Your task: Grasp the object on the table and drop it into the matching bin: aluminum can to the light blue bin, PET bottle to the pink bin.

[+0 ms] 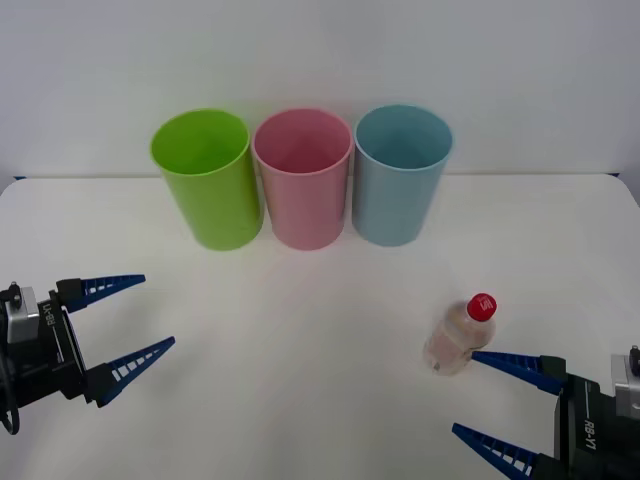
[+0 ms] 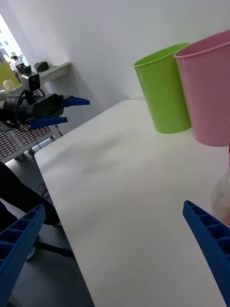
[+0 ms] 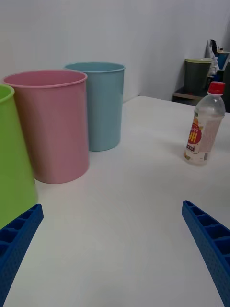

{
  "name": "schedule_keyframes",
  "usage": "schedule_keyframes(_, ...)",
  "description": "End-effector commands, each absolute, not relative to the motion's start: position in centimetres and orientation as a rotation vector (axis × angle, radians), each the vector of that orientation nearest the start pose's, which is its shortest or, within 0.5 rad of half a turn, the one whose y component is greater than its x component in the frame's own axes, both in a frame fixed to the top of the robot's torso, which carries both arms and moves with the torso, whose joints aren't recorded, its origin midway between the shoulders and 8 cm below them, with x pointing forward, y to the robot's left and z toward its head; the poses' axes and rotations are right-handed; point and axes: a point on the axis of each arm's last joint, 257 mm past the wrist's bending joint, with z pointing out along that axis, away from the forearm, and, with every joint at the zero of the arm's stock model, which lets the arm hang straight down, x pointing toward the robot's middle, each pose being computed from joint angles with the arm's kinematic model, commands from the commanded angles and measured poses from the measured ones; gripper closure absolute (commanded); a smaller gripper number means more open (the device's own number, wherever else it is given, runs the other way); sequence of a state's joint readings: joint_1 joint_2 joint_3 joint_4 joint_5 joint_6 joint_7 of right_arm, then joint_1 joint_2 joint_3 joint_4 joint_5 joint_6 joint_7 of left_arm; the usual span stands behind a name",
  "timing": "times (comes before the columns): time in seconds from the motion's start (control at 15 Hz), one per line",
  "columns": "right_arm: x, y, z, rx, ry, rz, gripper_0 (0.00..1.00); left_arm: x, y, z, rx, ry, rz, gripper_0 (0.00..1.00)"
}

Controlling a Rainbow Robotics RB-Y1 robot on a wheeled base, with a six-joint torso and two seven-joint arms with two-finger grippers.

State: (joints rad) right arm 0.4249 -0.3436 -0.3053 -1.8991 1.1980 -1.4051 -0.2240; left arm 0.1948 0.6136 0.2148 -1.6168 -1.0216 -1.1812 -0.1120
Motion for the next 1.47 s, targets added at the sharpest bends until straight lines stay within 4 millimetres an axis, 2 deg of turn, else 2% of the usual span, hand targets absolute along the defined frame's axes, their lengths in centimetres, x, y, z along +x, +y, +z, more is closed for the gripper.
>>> schedule_keyframes(0.07,27.0,-17.8,-20.7,-0.768,1.563,0.97,0.0,37.0,24.6,-19.6,0.886,1.452,-0.632,0.0)
schedule_keyframes(0.2,26.8,-18.5,-19.9,-0.777,1.546,0.943,0.0,37.0,24.6,-19.6,0.886,1.452,-0.632,0.0)
schedule_keyframes(0.33,25.6,-19.1,-19.2,-0.781,1.548,0.941,0.0,37.0,24.6,-19.6,0.886,1.452,-0.632,0.0)
schedule_keyframes(0.67,23.7,-21.8,-19.3,-0.798,1.549,0.869,0.0,37.0,24.6,-19.6,0.886,1.452,-0.632,0.0)
schedule_keyframes(0.87,23.6,-24.2,-20.9,-0.789,1.552,0.796,0.0,37.0,24.6,-19.6,0.886,1.452,-0.632,0.0)
schedule_keyframes(1.13,23.3,-25.8,-23.0,-0.754,1.565,0.8,0.0,37.0,24.6,-19.6,0.886,1.452,-0.632,0.0)
schedule_keyframes(1.47,25.5,-27.5,-24.6,-0.742,1.573,0.736,0.0,37.0,24.6,-19.6,0.886,1.452,-0.632,0.0)
